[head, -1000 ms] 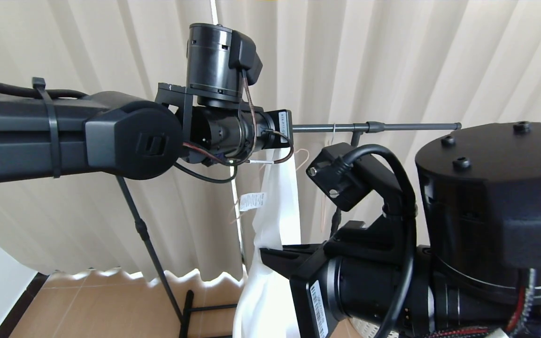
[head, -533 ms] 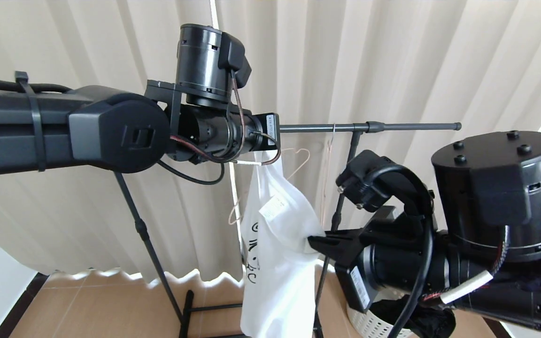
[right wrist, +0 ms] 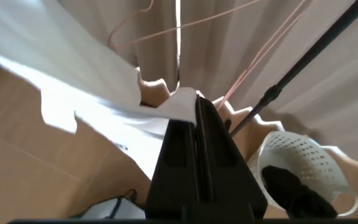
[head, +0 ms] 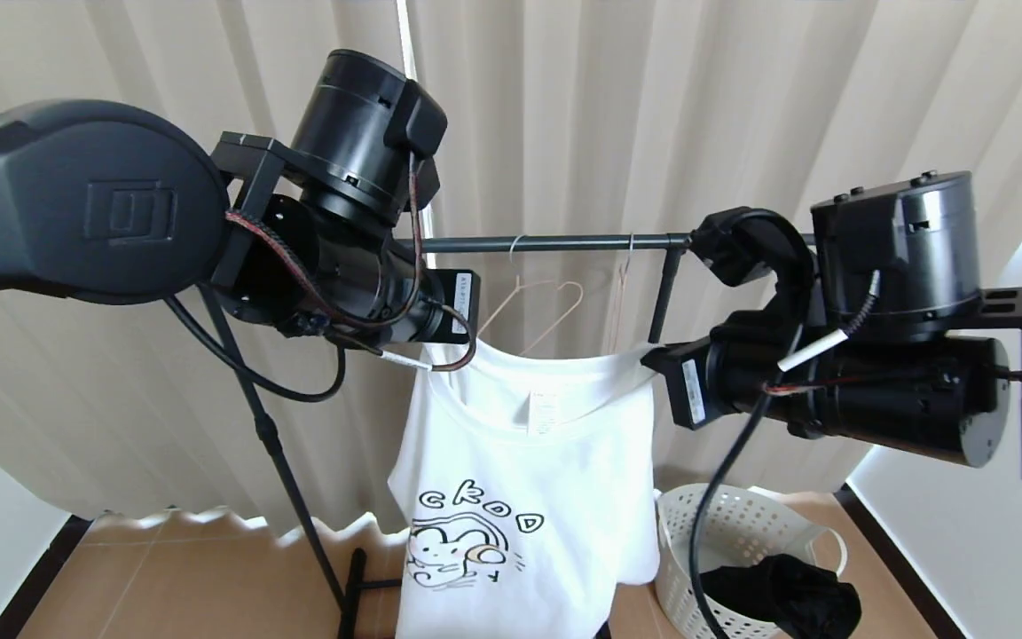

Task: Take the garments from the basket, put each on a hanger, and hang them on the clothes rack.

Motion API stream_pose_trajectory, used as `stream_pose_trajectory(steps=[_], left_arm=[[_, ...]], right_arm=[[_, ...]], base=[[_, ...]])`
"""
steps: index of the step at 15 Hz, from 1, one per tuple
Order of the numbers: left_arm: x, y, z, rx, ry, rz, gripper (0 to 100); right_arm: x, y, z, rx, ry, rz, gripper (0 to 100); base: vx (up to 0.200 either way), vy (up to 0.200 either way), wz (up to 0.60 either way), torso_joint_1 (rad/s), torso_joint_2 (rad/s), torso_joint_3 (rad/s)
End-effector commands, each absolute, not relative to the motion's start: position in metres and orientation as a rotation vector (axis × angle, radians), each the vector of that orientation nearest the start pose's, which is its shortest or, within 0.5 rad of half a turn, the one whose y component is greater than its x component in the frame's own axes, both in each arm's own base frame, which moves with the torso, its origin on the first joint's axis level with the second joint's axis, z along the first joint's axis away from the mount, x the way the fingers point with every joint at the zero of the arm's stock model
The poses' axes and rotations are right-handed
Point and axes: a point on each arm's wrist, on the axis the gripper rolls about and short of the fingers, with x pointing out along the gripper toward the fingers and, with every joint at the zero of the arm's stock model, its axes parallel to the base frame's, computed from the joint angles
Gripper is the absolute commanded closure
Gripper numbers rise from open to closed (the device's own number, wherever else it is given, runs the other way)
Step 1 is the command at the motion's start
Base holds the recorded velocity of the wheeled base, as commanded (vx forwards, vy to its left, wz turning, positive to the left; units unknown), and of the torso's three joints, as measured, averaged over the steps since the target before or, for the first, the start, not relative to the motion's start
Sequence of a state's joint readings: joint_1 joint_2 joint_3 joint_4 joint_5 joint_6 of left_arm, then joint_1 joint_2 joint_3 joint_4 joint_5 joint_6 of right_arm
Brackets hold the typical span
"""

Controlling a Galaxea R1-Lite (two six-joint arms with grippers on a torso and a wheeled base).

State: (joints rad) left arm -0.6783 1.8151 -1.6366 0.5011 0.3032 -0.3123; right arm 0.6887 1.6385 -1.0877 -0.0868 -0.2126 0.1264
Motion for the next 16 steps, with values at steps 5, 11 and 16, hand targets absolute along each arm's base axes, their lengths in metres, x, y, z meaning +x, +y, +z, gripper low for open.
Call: stream_pose_trajectory(steps=[5, 11, 16], left_arm=[[0.221, -0.221, 0.247, 0.042, 0.784, -0.278, 100], [0.180, -0.244, 0.224, 0.002, 0.878, -0.333, 100], [0.163, -0.263, 0.225, 0.002, 0.847, -0.424, 100]], right_arm=[[0.288, 0.224, 0.228, 0.154, 0.440, 0.298, 100], [0.307, 0.240, 0.233, 0.340, 0.423, 0.268, 100], [0.306, 0.240, 0.237, 0.371, 0.419, 0.268, 100]], base=[[0.000, 0.000, 0.00, 0.000, 0.00, 0.000], [0.000, 0.000, 0.00, 0.000, 0.00, 0.000], [0.000, 0.000, 0.00, 0.000, 0.00, 0.000]])
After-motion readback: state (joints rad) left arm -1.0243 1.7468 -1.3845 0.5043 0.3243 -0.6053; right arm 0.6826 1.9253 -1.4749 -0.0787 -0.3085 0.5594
